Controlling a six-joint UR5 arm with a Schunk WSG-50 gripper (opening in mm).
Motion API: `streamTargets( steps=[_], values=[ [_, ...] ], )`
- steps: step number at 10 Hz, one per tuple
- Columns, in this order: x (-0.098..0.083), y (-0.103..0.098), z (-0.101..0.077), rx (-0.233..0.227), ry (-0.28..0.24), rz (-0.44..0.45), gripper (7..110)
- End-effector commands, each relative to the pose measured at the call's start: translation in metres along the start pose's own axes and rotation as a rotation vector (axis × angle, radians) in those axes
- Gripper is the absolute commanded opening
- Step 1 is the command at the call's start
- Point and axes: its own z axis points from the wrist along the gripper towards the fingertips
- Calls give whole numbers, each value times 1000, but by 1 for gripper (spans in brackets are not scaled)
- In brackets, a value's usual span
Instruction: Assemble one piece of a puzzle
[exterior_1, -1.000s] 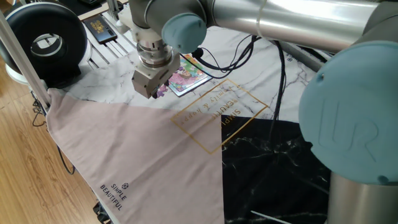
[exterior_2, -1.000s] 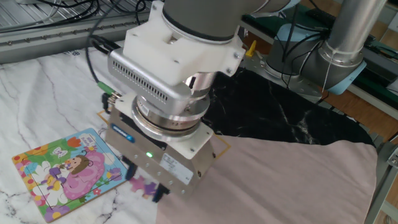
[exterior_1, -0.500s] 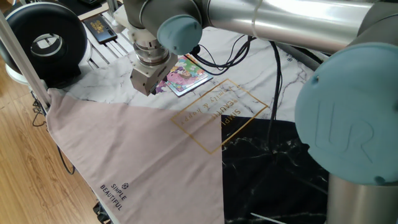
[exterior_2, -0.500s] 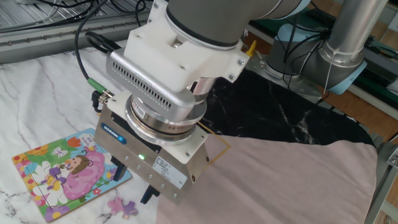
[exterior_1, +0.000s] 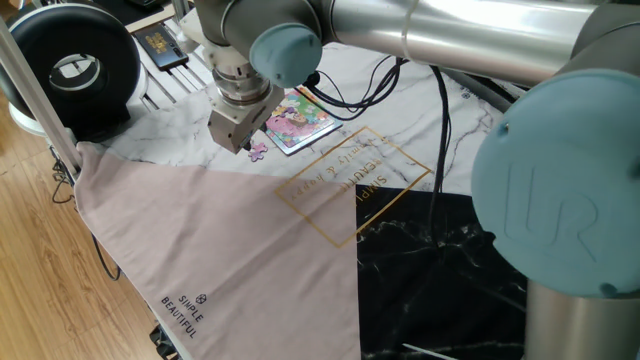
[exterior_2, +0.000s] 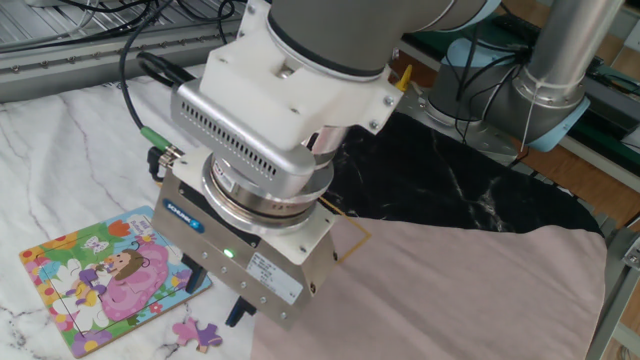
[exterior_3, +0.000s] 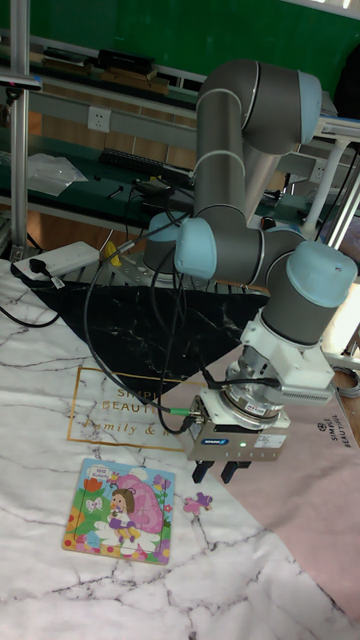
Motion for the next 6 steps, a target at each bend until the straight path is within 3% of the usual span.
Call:
streamTargets(
  steps=[1,2,3,4,6],
  values=[
    [1,10,-1,-40,8,3,44],
    [3,23,-2,-83,15,-7,44],
    [11,36,-4,-119,43,-87,44],
    [13,45,-4,-124,45,-144,44],
    [23,69,-16,-133,44,-171,44]
  ],
)
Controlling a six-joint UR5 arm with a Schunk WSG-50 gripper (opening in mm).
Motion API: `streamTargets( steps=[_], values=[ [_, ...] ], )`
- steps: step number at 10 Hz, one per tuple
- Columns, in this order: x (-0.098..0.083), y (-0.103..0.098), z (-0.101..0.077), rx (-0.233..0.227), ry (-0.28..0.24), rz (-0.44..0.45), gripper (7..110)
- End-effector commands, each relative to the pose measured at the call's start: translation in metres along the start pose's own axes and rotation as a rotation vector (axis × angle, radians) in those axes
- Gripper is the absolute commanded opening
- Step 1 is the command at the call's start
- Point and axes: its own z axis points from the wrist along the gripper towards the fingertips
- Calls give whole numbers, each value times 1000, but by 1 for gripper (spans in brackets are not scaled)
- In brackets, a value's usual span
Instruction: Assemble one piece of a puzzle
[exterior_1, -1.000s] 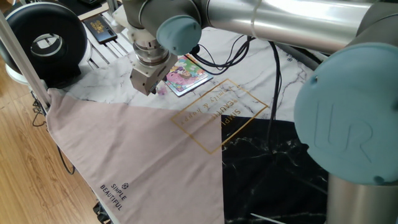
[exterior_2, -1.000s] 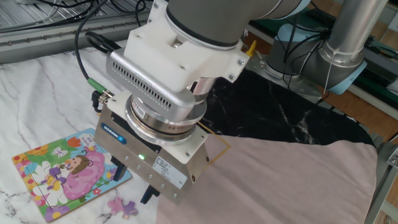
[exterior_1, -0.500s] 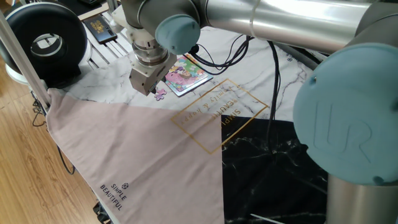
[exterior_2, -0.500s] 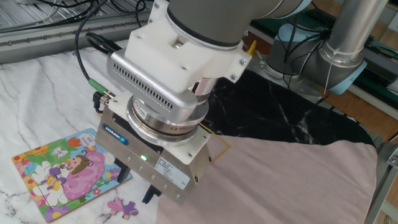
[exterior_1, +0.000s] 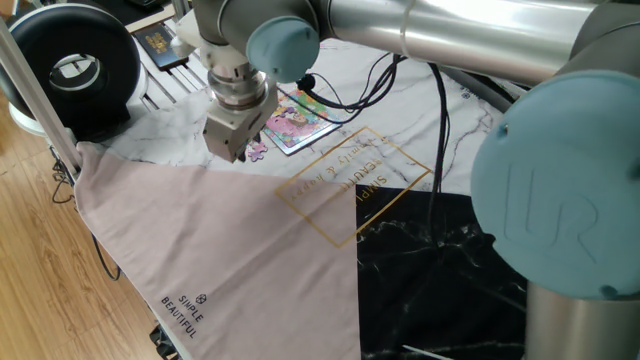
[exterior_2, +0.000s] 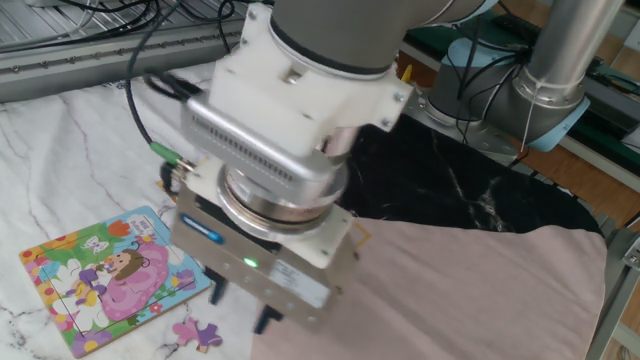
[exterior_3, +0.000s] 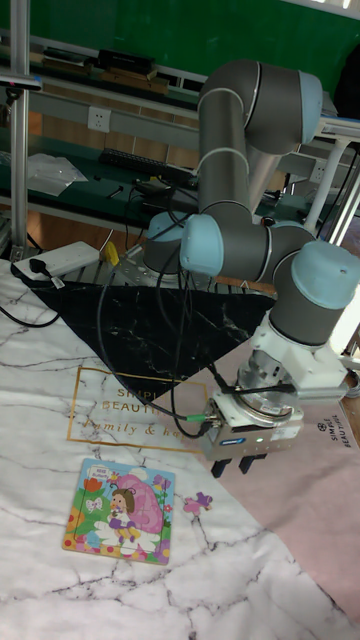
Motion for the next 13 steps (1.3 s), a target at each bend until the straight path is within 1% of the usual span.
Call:
streamTargets(
  steps=[1,2,3,4,5,6,8,9,11,13],
  values=[
    [17,45,-15,-39,1,-69,44],
    [23,58,-20,-20,-14,-77,44],
    [31,70,-23,13,-25,-88,44],
    [36,86,-23,27,-55,-94,44],
    [35,87,-23,41,-71,-101,44],
    [33,84,-24,55,-78,-96,44],
    [36,79,-24,73,-66,-101,44],
    [34,81,-24,65,-71,-99,44],
    [37,80,-24,71,-60,-122,44],
    [38,82,-23,63,-58,-138,44]
  ],
)
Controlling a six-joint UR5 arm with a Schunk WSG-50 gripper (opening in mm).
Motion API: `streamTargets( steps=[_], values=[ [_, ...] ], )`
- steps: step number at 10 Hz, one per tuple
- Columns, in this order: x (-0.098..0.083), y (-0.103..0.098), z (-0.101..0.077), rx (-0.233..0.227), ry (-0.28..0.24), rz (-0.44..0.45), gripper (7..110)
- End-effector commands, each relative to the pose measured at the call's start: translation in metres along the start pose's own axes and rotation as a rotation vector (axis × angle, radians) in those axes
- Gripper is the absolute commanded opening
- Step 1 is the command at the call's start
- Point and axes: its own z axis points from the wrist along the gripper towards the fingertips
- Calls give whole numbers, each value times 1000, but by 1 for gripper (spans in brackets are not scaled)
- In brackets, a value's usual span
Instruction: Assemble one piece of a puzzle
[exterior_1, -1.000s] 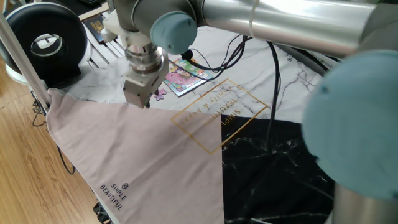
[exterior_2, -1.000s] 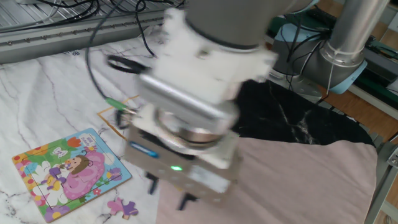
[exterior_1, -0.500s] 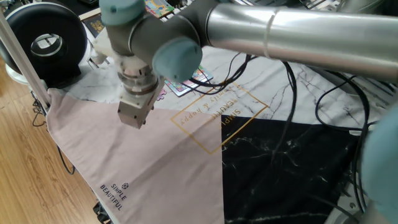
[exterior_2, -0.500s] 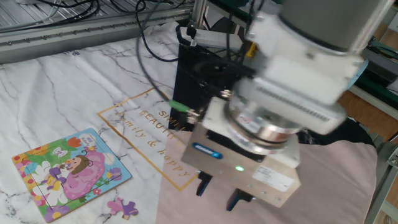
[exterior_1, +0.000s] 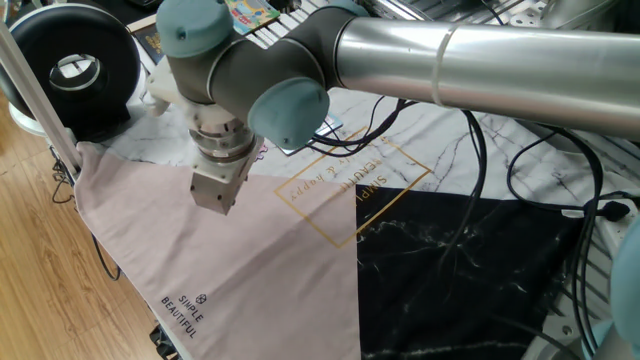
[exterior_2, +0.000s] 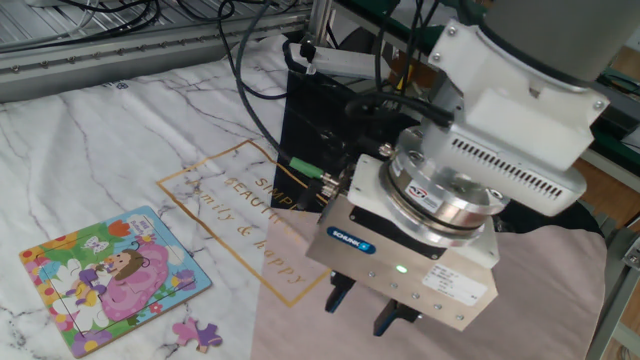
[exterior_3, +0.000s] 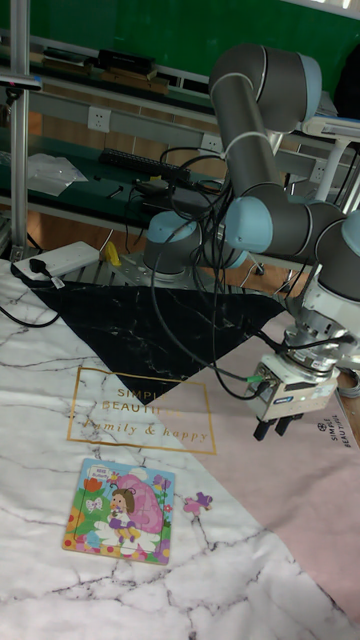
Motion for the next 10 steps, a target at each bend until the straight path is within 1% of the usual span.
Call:
streamTargets(
  steps=[1,2,3,4,5,8,9,10],
  values=[
    [4,7,-1,-28,13,11,44],
    [13,12,-2,-45,49,64,44],
    [7,38,-4,-148,36,142,44],
    [5,46,-5,-180,28,135,44],
    [10,39,-4,-152,44,80,44],
    [4,50,-6,-199,17,39,44],
    [6,48,-6,-191,22,15,44],
    [9,42,-3,-196,31,9,44]
  ],
)
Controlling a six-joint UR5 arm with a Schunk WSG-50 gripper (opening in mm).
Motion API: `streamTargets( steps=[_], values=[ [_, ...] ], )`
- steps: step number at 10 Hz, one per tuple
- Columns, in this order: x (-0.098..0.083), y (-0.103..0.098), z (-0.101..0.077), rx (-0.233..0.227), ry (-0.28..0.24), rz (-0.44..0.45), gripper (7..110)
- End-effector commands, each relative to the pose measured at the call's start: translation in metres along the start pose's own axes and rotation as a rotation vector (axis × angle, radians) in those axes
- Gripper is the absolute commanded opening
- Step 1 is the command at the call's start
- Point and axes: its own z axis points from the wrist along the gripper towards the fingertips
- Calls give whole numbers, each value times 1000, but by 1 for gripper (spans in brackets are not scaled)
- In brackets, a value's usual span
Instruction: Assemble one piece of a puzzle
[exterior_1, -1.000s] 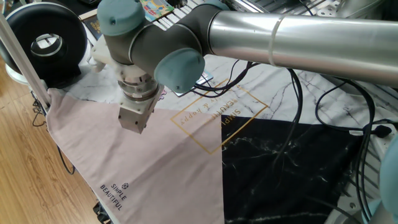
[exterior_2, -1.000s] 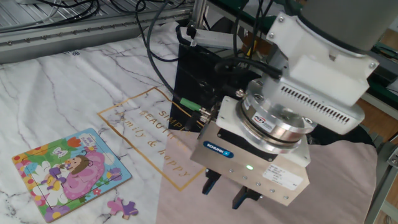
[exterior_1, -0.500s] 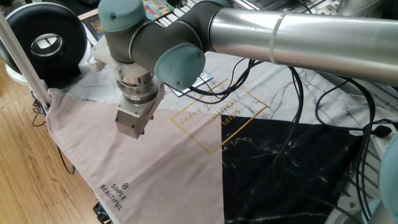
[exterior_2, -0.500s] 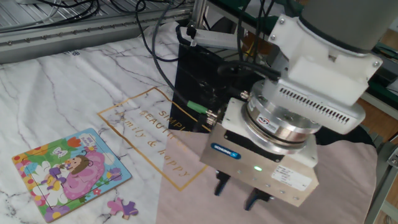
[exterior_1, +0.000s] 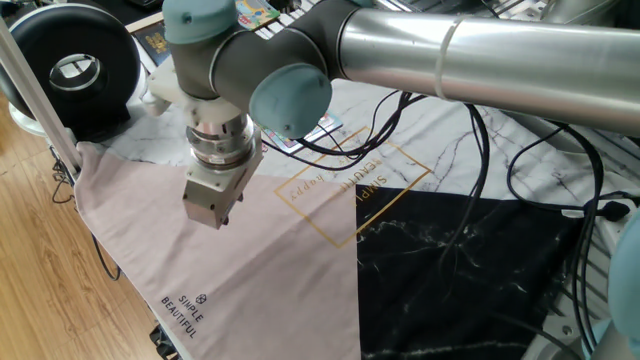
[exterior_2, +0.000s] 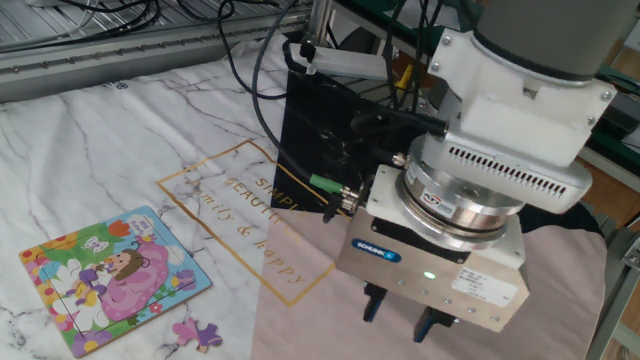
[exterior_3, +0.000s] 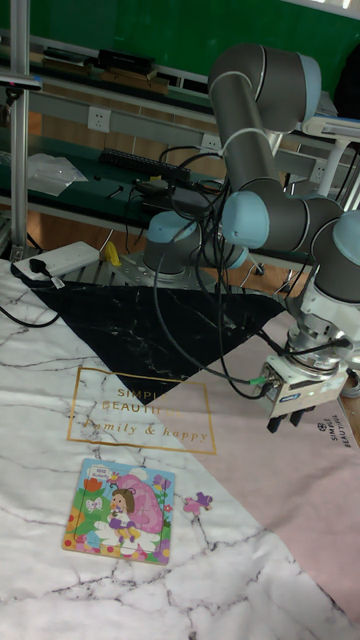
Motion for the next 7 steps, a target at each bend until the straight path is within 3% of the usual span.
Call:
streamTargets(
  steps=[1,3,4,7],
  values=[
    [1,-16,3,-41,16,-34,44],
    [-10,-90,17,5,39,-105,44],
    [-22,-111,18,-12,23,-123,44],
    [-71,-138,31,25,-73,-48,44]
  ],
)
